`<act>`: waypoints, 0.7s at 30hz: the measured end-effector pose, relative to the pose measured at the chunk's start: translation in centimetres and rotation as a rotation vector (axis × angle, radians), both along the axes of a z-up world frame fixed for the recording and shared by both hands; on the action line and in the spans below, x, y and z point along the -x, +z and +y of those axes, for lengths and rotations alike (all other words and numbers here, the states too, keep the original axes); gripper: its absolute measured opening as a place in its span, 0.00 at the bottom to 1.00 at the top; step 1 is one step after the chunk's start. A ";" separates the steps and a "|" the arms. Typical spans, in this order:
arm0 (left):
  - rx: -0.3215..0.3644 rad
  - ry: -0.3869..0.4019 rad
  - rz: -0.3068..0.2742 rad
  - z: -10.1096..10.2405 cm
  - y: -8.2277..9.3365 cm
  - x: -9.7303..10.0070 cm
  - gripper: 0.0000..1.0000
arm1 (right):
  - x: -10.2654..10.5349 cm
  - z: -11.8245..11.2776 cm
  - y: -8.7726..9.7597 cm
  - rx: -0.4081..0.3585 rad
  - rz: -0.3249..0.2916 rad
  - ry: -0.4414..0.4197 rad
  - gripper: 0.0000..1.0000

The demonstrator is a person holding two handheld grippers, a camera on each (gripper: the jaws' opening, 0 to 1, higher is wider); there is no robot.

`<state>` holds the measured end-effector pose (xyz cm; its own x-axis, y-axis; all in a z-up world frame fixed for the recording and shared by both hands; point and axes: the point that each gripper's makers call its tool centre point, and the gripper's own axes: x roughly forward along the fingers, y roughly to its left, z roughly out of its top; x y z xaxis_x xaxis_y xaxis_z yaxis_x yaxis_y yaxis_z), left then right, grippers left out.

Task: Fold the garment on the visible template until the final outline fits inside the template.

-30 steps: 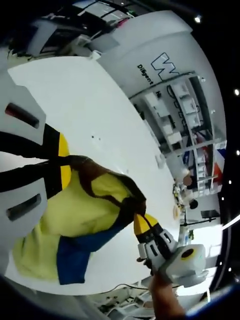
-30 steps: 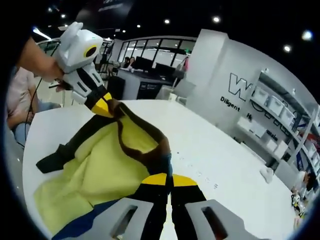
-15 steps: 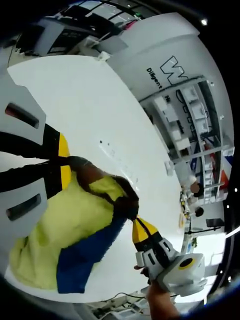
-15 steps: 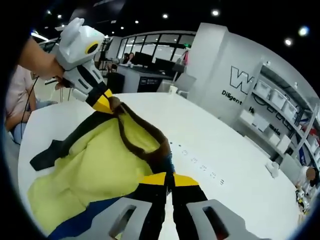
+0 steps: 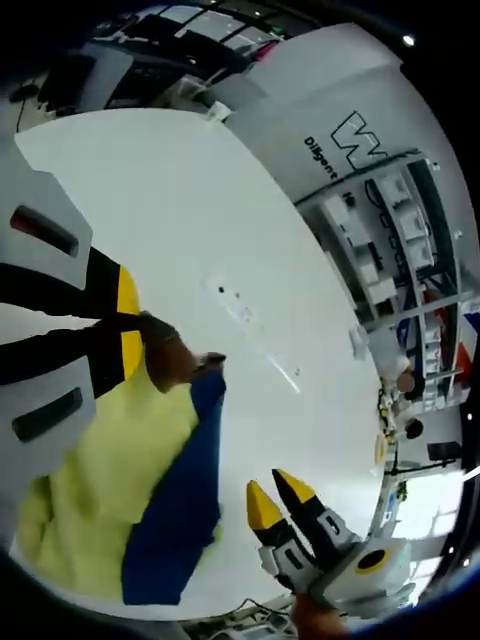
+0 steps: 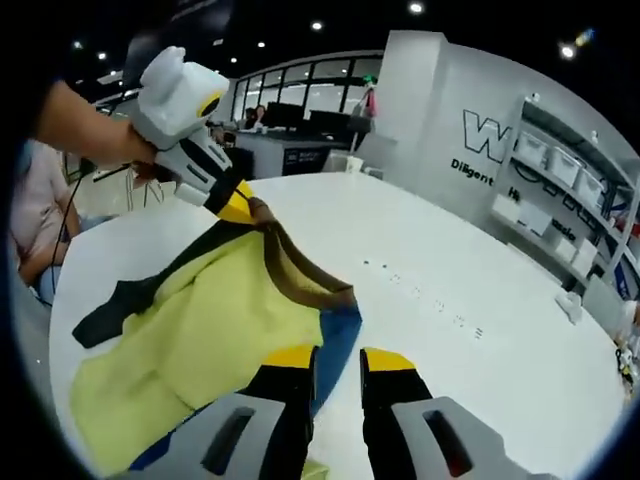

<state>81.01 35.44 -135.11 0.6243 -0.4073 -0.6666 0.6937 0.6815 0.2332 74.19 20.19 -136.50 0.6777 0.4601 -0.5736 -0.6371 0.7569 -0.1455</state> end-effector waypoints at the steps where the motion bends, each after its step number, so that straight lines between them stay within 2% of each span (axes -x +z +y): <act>1: 0.002 0.011 0.005 0.1 -0.2 -0.1 0.00 | 0.2 0.0 -0.5 0.001 0.013 -0.001 0.15; 5: 0.003 0.012 0.005 0.2 -0.6 0.1 0.03 | 1.5 0.4 -3.0 0.006 0.087 0.002 0.23; 7: -0.024 0.003 -0.016 0.3 -0.8 0.3 0.14 | 1.6 0.6 -3.8 0.014 0.100 0.007 0.31; 8: -0.035 -0.005 -0.031 0.3 -0.7 0.6 0.20 | 1.6 0.6 -4.0 0.022 0.099 0.008 0.32; 9: -0.034 -0.014 -0.031 0.4 -1.0 0.7 0.22 | 1.6 0.4 -4.4 0.036 0.111 0.008 0.30; 13: -0.029 -0.016 0.010 0.9 -2.2 1.4 0.21 | 1.7 0.4 -5.5 0.062 0.146 0.010 0.28; 15: -0.012 -0.033 0.022 0.7 -2.4 2.2 0.22 | 2.2 0.2 -6.4 0.090 0.197 0.019 0.23; 17: 0.011 -0.053 0.088 0.3 -3.4 3.8 0.20 | 2.1 0.3 -6.5 0.100 0.174 0.032 0.19; 18: 0.023 -0.075 0.113 0.0 -3.8 4.7 0.19 | 2.1 0.1 -6.8 0.131 0.167 0.040 0.19; 21: 0.014 -0.156 0.154 -0.8 -4.9 7.1 0.17 | 2.4 -0.3 -7.6 0.164 0.179 0.046 0.19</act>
